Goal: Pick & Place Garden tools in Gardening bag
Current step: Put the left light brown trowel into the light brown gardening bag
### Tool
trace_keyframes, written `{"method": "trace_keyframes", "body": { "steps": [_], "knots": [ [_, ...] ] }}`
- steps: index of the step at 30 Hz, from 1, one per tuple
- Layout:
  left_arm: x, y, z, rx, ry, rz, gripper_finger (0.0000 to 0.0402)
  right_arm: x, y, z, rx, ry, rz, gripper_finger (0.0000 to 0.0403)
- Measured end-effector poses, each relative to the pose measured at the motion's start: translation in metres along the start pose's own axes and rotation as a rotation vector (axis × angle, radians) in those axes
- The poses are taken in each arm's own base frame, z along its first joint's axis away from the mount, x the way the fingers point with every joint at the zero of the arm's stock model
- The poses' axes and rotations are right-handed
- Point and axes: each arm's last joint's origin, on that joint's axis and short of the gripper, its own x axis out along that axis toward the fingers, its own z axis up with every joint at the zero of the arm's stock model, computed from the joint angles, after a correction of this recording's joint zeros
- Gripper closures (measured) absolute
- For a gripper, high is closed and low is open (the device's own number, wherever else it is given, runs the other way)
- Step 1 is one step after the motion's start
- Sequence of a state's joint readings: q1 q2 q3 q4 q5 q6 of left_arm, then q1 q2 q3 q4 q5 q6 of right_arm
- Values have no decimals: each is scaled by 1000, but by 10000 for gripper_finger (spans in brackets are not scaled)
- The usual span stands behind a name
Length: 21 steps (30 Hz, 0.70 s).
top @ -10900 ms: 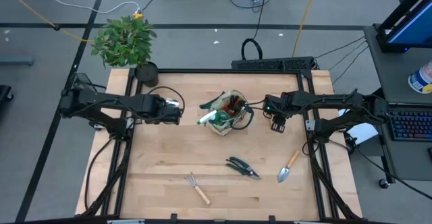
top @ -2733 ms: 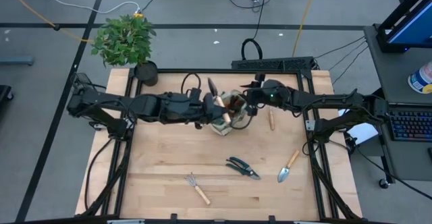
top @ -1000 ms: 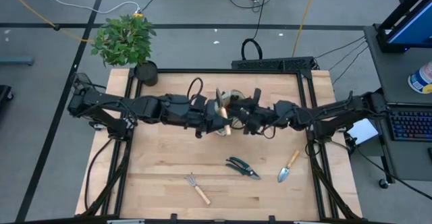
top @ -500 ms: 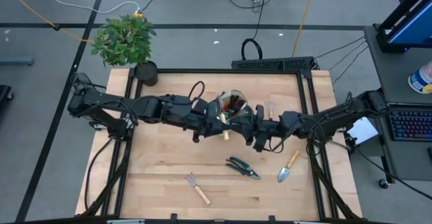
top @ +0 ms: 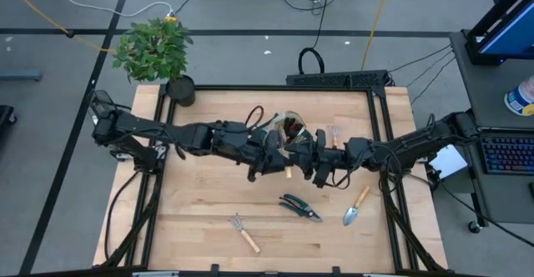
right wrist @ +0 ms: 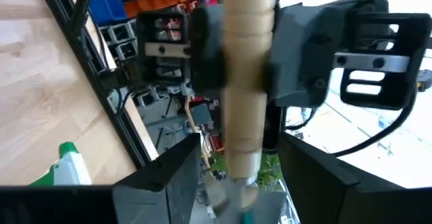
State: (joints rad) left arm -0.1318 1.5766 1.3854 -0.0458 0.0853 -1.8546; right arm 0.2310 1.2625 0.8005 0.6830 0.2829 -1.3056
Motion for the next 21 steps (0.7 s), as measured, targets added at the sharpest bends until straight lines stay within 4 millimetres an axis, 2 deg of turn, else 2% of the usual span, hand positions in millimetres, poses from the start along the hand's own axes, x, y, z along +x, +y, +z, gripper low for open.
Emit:
{"method": "trace_keyframes", "body": {
  "steps": [8, 21],
  "knots": [
    [9, 7, 2, -36, 14, 23, 327, 0, 3, -1, 4, 9, 36, 216],
    [21, 11, 7, -40, 27, 6, 327, 4, 13, -3, 19, 27, 73, 270]
  ]
}}
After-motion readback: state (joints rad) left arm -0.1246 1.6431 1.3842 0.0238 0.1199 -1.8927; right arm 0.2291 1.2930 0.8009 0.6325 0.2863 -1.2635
